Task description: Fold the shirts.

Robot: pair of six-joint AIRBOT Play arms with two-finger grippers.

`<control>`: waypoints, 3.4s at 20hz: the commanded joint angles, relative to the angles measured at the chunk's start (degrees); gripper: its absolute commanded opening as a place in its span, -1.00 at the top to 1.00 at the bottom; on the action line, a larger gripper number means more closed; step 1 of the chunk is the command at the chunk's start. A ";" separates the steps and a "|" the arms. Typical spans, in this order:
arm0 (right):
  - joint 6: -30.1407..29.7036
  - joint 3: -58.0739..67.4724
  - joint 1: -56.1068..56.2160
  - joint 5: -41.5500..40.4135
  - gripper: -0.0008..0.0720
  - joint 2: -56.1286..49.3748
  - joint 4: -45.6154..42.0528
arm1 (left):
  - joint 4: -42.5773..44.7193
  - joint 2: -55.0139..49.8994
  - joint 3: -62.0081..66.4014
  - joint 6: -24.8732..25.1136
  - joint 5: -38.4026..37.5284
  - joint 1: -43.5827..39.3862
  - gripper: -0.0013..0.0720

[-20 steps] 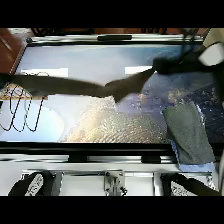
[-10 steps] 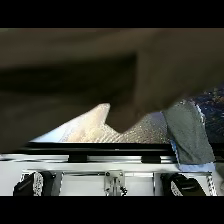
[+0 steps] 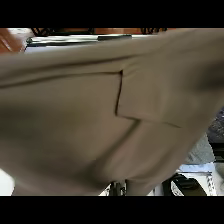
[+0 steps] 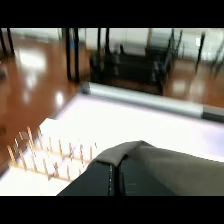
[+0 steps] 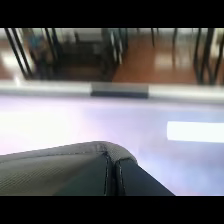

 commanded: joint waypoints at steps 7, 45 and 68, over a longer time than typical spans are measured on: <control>0.39 -15.58 -0.02 -13.60 0.79 -33.90 0.04 | -9.92 -21.86 -34.01 7.48 16.98 -11.34 0.89; 6.84 -20.04 -0.57 -5.01 0.29 -50.38 2.23 | -4.33 -66.31 -19.47 6.73 8.79 -20.04 0.51; -2.56 -29.53 -0.63 18.34 -0.29 -31.58 3.39 | 0.28 -46.38 -45.35 8.52 8.24 -17.68 -0.06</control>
